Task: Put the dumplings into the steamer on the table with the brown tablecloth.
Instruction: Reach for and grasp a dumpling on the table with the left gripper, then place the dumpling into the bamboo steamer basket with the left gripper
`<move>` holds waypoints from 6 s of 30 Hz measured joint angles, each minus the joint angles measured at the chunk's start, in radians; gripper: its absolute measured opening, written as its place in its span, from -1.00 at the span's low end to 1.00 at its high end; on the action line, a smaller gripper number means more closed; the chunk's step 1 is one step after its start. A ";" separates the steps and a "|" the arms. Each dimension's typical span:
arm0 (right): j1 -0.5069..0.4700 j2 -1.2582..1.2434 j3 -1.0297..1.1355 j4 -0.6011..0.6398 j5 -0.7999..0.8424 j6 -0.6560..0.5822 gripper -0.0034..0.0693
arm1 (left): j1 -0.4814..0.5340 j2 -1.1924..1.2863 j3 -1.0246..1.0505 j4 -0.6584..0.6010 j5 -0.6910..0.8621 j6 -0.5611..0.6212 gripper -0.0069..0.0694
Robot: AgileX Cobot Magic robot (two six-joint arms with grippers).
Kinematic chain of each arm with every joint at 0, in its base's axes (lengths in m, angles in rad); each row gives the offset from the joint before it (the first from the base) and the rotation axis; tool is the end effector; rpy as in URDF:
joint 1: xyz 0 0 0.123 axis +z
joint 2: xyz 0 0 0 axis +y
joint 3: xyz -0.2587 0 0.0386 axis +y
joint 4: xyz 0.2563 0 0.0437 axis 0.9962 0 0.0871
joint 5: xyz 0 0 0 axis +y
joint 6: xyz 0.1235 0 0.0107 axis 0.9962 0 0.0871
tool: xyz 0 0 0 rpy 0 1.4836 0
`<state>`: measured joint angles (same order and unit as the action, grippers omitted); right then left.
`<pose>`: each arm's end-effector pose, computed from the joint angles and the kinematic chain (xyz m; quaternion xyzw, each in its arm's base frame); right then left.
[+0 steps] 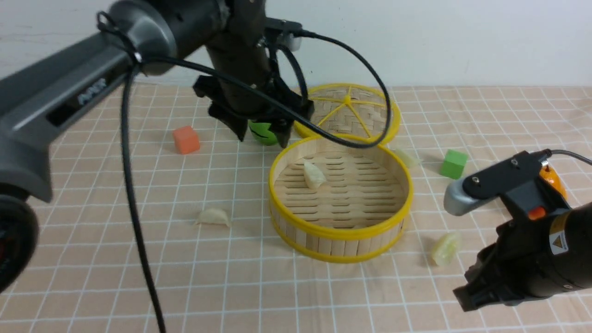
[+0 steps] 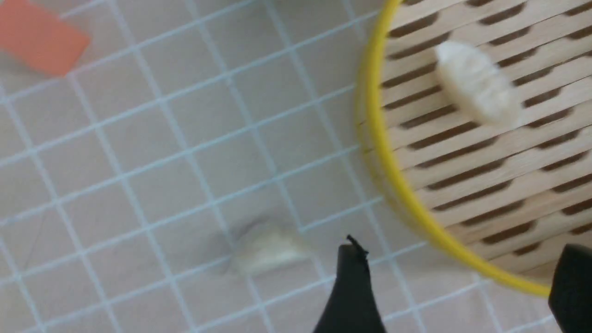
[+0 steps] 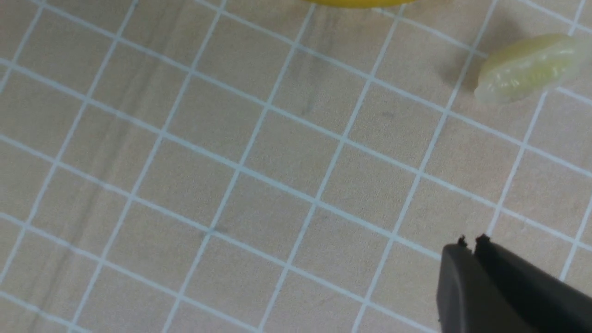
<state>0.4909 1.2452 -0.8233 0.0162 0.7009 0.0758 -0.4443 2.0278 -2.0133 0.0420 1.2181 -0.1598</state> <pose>0.2363 0.1278 0.2087 -0.1942 0.9446 0.0803 0.2520 0.4145 -0.1919 0.2652 0.1414 0.9670 -0.0429 0.2077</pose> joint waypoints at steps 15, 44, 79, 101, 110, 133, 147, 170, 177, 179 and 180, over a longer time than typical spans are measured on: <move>0.000 0.000 0.000 0.049 -0.053 0.000 -0.76 | 0.204 -0.008 0.479 -0.225 -0.394 -0.221 0.45; 0.000 0.000 0.000 0.051 -0.064 0.000 -0.71 | 0.198 0.048 0.329 -0.187 -0.178 -0.175 -0.04; 0.000 0.000 0.000 0.070 -0.074 0.000 -0.62 | 0.191 0.164 0.169 -0.042 -0.239 -0.402 0.21; 0.000 0.000 0.000 0.097 -0.073 0.000 -0.59 | 0.191 0.208 0.133 -0.061 -0.161 -0.253 0.06; 0.000 0.000 0.000 0.097 -0.073 0.000 -0.56 | 0.191 0.203 0.121 -0.061 -0.159 -0.230 -0.68; 0.000 0.000 0.000 0.097 -0.069 0.000 -0.52 | 0.191 0.238 0.117 -0.067 -0.127 -0.257 -0.13; 0.000 0.000 0.000 0.101 -0.067 0.000 -0.51 | 0.190 0.094 0.121 -0.201 -0.142 -0.085 -0.31; 0.000 0.000 0.000 0.102 -0.069 0.000 -0.47 | -0.070 0.174 0.122 -0.202 -0.342 0.080 -0.31; 0.000 0.000 0.000 0.102 -0.071 0.000 -0.47 | -0.072 0.185 0.116 -0.195 -0.334 0.081 -0.26; 0.000 0.000 0.000 0.099 -0.074 0.000 -0.47 | -0.072 0.187 0.101 -0.191 -0.309 0.081 -0.14; 0.000 0.000 0.000 0.091 -0.075 0.000 -0.46 | -0.072 0.198 0.082 -0.187 -0.265 0.081 -0.02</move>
<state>0.4909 1.2452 -0.8233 0.1071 0.6260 0.0758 -0.5165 2.2254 -1.9317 -0.1452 0.9534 -0.0786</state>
